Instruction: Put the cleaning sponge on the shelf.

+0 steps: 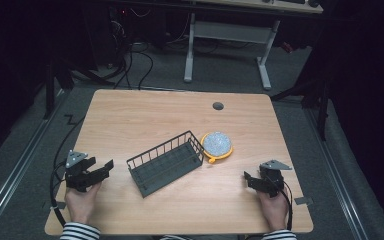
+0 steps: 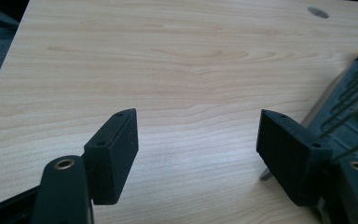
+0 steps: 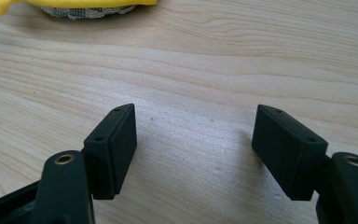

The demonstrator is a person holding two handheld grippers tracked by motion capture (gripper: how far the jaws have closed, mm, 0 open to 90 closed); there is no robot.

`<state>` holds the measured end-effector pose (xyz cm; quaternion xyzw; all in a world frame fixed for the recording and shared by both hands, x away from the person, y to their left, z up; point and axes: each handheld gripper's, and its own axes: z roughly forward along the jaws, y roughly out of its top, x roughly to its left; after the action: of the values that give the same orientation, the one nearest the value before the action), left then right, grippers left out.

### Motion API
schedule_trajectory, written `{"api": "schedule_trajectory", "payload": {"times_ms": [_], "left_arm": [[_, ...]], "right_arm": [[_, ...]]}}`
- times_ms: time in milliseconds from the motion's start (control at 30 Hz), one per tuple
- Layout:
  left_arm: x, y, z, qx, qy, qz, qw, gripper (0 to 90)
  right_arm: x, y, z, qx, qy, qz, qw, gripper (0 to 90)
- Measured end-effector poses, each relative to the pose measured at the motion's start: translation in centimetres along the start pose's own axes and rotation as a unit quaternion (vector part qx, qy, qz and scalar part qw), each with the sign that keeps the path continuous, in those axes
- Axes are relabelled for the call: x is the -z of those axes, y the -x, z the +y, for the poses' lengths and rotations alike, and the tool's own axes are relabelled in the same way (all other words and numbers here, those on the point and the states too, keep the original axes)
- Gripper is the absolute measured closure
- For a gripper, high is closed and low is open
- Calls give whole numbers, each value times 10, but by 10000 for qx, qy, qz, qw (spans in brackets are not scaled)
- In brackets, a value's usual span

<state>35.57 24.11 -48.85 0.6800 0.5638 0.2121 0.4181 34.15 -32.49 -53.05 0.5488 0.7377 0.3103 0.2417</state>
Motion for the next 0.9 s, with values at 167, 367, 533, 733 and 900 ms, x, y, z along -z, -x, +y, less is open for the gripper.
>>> {"api": "schedule_trajectory", "payload": {"times_ms": [167,367,533,733,900], "left_arm": [[-13,-4,-5,-59,-132,212,9997,300],[-26,-4,-9,-258,-376,445,9980,291],[-33,-7,-10,-258,-433,513,9974,287],[-41,-11,-13,-228,-439,571,9971,285],[-45,-10,-14,-342,-418,648,9964,284]], "right_arm": [[0,0,1,24,-3,33,10000,310],[-1,-1,1,93,1,92,9999,310],[-1,-1,1,90,0,108,9999,309],[-3,1,3,96,1,145,9998,309],[-3,1,4,65,19,63,10000,359]]}}
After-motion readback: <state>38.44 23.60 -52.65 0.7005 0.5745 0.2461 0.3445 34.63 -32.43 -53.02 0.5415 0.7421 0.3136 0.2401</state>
